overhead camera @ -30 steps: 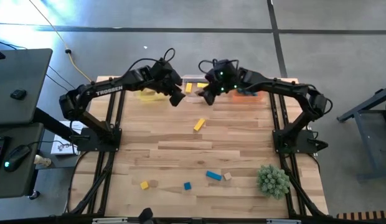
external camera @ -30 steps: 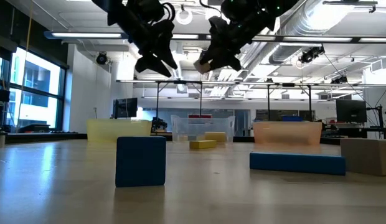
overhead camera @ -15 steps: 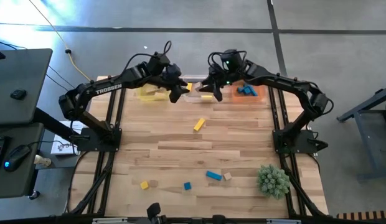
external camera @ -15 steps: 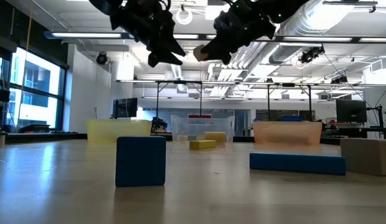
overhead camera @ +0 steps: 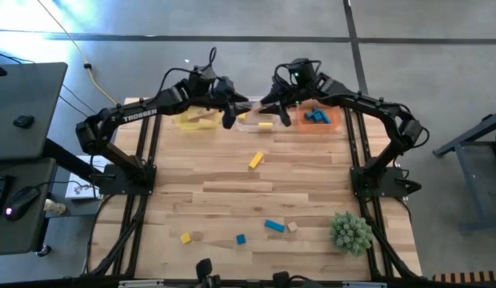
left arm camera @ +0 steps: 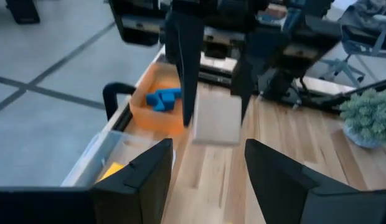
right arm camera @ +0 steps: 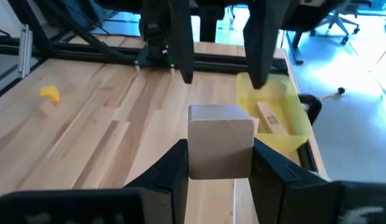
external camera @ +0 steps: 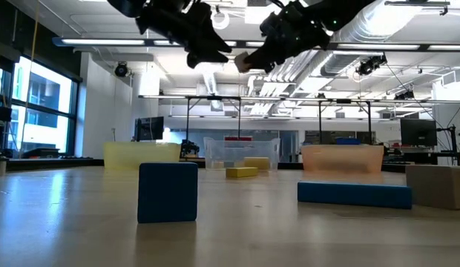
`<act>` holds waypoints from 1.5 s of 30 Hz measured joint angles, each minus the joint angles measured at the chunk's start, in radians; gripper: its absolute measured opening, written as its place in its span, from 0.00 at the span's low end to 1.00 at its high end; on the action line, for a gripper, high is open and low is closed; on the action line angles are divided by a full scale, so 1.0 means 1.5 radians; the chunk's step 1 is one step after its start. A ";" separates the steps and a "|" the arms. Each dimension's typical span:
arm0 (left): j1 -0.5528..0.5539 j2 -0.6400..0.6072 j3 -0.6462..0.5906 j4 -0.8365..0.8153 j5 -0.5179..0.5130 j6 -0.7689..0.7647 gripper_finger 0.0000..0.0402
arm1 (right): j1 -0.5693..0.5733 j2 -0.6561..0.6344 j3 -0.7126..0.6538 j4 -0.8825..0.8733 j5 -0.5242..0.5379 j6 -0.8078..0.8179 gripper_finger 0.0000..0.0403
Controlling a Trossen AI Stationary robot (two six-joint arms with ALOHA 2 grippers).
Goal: Sort & place blocks by color
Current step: Put the top brown block into the yellow bin
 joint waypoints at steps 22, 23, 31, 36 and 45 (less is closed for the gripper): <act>-0.012 0.000 0.000 0.023 0.000 0.025 0.48 | 0.048 0.001 0.000 0.077 0.044 0.128 0.26; -0.011 0.000 0.000 0.022 0.000 0.025 0.47 | 0.048 0.001 0.000 0.077 0.046 0.131 0.26; -0.011 0.000 0.000 0.005 0.001 0.025 0.33 | 0.048 0.001 0.000 0.076 0.048 0.146 0.26; -0.011 0.000 0.000 0.004 0.002 0.033 0.26 | 0.048 0.001 0.000 0.077 0.048 0.151 0.26; -0.011 0.000 0.000 0.004 0.001 0.037 0.26 | 0.048 0.001 0.000 0.079 0.065 0.163 0.31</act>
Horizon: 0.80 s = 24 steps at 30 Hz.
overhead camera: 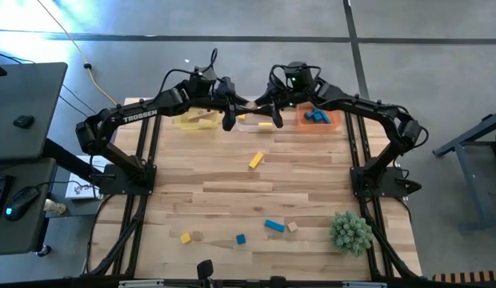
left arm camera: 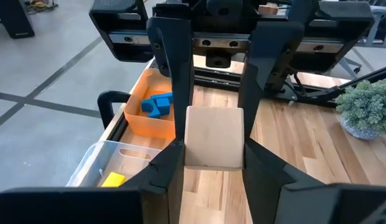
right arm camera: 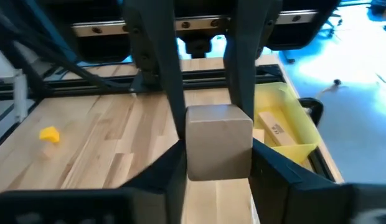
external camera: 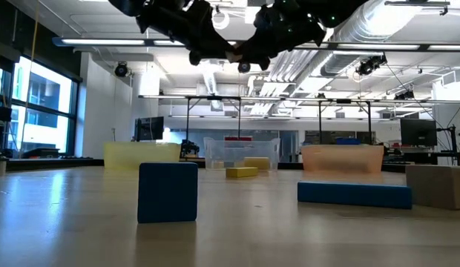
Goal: Sort & place blocks by color
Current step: Put the top brown block into the yellow bin
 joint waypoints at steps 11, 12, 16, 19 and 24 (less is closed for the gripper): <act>0.004 0.000 0.000 -0.085 -0.094 0.016 0.26 | -0.012 0.000 0.000 0.003 0.127 0.010 0.67; 0.006 0.000 0.000 -0.099 -0.115 0.021 0.26 | -0.015 0.000 0.000 0.003 0.128 0.010 0.67; 0.024 0.001 0.000 -0.169 -0.205 0.031 0.26 | -0.024 0.000 0.000 0.002 0.141 0.008 0.67; 0.045 0.001 0.000 -0.233 -0.275 0.033 0.26 | -0.030 0.000 0.000 0.001 0.140 0.006 0.66; 0.094 0.003 0.000 -0.325 -0.326 0.004 0.26 | -0.039 0.000 0.000 0.001 0.145 0.000 0.66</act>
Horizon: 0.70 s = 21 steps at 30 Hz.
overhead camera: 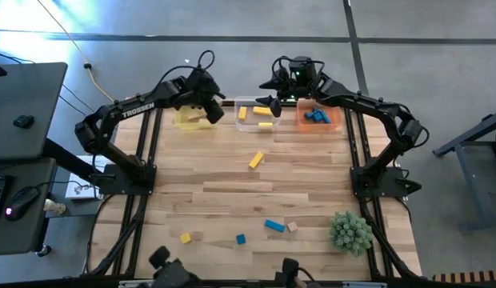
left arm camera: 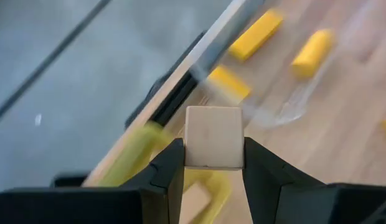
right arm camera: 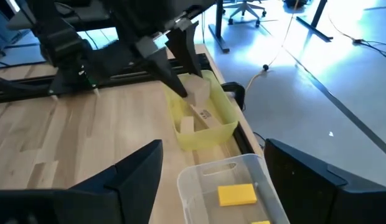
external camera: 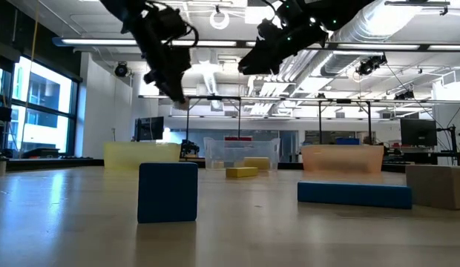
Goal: Sort & place blocks by color
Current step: Put the top brown block into the yellow bin
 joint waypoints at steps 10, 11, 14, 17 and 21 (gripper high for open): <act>0.071 0.062 -0.019 -0.076 -0.004 -0.101 0.26 | -0.006 0.000 0.000 -0.002 0.000 -0.001 0.66; 0.075 0.070 -0.019 -0.082 -0.004 -0.105 0.26 | -0.006 0.000 0.000 -0.002 0.000 -0.001 0.66; 0.084 0.095 -0.019 -0.084 -0.004 -0.105 0.26 | -0.006 0.000 0.000 -0.002 0.001 -0.001 0.66; 0.087 0.121 -0.019 -0.084 -0.001 -0.107 0.26 | -0.006 0.000 0.000 -0.003 0.001 -0.001 0.66; 0.086 0.148 -0.019 -0.084 0.004 -0.112 0.26 | -0.006 0.000 0.000 -0.006 0.001 -0.001 0.66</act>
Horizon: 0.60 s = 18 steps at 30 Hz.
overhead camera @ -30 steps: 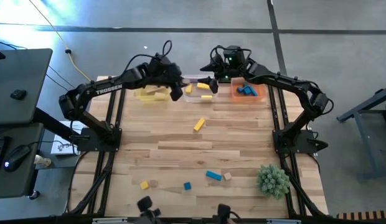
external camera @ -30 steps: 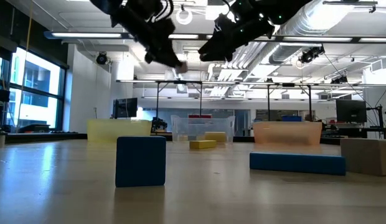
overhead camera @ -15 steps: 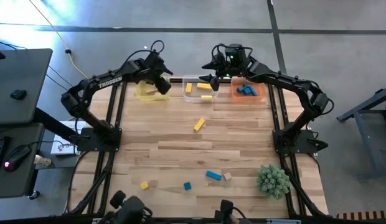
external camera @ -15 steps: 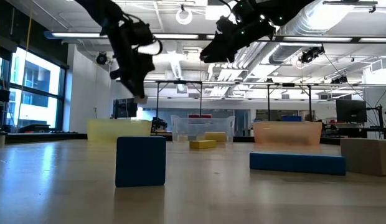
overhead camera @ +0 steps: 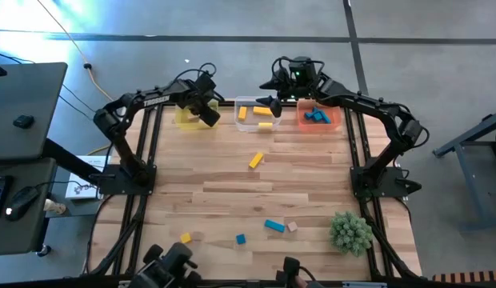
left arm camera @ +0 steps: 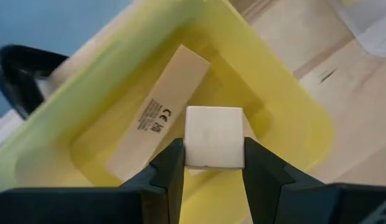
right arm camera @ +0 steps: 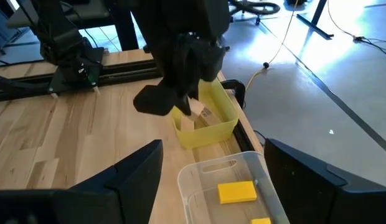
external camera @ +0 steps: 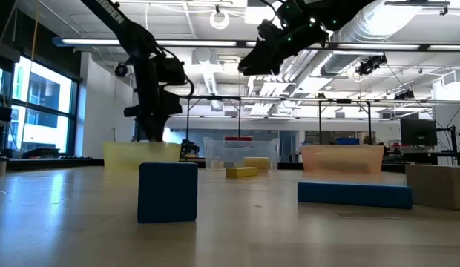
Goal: Sort & place blocks by color
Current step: Put the top brown block into the yellow bin, then put the top yellow block into the transparent bin
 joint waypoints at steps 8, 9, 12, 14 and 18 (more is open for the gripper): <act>0.000 0.012 0.000 0.001 0.000 -0.028 0.33 | 0.000 0.000 0.000 -0.014 0.000 0.000 0.66; 0.000 0.012 0.000 -0.001 -0.001 -0.031 0.36 | 0.001 0.000 0.000 -0.014 0.000 0.001 0.66; 0.000 0.012 0.000 -0.005 0.000 -0.048 0.42 | 0.002 0.000 0.000 -0.016 -0.001 0.006 0.66; 0.000 0.012 0.000 -0.005 0.005 -0.056 0.45 | 0.003 0.000 0.000 -0.018 -0.001 0.013 0.66; 0.000 0.012 0.004 -0.010 0.023 -0.058 0.48 | 0.009 0.000 0.000 -0.021 -0.005 0.009 0.66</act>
